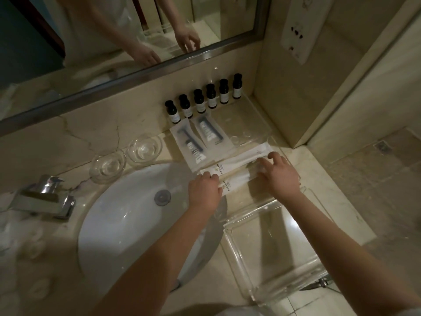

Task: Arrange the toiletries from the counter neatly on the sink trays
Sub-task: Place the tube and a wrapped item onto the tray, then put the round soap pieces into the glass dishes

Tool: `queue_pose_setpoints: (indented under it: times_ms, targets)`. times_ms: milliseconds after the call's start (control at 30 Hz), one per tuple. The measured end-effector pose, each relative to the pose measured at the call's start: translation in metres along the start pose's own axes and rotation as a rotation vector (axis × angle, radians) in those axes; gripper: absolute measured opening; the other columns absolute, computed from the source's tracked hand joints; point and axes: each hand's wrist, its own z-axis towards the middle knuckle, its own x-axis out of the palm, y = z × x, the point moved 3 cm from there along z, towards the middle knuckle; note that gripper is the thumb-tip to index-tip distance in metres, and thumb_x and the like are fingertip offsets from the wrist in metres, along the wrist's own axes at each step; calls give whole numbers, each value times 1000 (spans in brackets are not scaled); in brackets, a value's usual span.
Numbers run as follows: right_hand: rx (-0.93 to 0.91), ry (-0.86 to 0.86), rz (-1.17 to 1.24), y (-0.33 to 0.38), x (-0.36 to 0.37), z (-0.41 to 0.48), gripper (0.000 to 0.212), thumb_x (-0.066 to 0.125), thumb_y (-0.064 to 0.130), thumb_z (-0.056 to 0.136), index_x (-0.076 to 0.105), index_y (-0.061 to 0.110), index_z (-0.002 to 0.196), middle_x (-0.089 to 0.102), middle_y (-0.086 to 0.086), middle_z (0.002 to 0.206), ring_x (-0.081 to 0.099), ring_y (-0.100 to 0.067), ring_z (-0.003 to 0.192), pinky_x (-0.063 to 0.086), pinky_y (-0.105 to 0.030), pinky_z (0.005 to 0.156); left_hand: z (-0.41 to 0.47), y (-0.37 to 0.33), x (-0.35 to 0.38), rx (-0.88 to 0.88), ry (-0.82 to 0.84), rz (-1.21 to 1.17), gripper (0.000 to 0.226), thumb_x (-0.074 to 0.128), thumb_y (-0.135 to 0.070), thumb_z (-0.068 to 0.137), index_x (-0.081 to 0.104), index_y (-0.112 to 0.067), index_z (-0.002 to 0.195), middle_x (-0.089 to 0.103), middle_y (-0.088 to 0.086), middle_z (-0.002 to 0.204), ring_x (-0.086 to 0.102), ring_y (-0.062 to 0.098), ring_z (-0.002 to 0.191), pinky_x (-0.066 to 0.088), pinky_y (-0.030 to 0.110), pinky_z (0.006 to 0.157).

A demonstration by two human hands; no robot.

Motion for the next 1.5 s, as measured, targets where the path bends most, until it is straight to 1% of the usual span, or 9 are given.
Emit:
queue_pose_setpoints:
  times_ms: [133,333,500,633,767,933,1067,1200,1500]
  targets:
    - [-171,61,-8,3,2,-5,30,55,13,86,66,19,112,57,-11,109,59,-31,93,45,-32,60,-4,-3,11,96,35,61,37,49,-34,92,55,-14,122,54,7,119,49,26,113,37,36,90]
    - [-157,47,-20,4,7,12,19,68,11,74,74,22,88,58,-8,80,62,-31,68,42,-27,50,7,-1,8,78,-18,43,28,51,-15,89,64,-14,114,60,7,114,51,28,112,34,35,95]
    - [-134,19,-13,7,9,16,17,69,10,73,73,17,88,60,-9,81,62,-31,66,44,-28,49,11,4,9,75,-36,27,29,50,-15,90,64,-15,116,60,7,113,49,28,113,34,35,95]
    - [-118,-8,-69,8,7,9,29,74,6,59,72,16,87,62,-6,76,60,-29,54,44,-28,47,5,5,7,69,-49,2,30,49,-18,90,62,-14,117,59,6,115,48,27,115,35,35,94]
    - [-89,-52,-20,17,-3,-3,43,74,8,58,70,13,101,66,-11,89,63,-33,67,47,-33,54,-4,9,-3,77,-79,-29,30,46,-30,94,58,-13,115,57,5,117,47,25,114,37,35,91]
    - [-138,-126,45,45,-15,-26,42,74,24,71,66,14,112,67,-10,101,65,-33,84,52,-37,66,-27,28,-21,32,-127,-49,34,49,-36,90,56,-15,116,56,5,117,47,24,113,38,36,87]
    - [-188,-133,87,79,-23,-50,49,73,25,72,62,11,117,66,-12,103,63,-35,87,51,-39,67,-58,54,-35,-38,-128,-71,36,47,-36,91,55,-13,116,56,8,118,46,27,115,38,37,89]
    - [-249,-93,129,129,-25,-76,51,71,27,72,59,11,119,65,-12,106,62,-36,89,52,-41,70,-99,93,-36,-134,-134,-95,36,48,-40,90,57,-13,112,58,8,115,48,27,112,40,37,87]
    - [-515,68,145,270,8,-137,46,69,30,77,61,13,119,66,-10,112,62,-34,96,50,-42,78,-219,205,-6,-376,-79,-164,42,46,-40,91,54,-13,123,57,7,122,49,27,115,41,38,92]
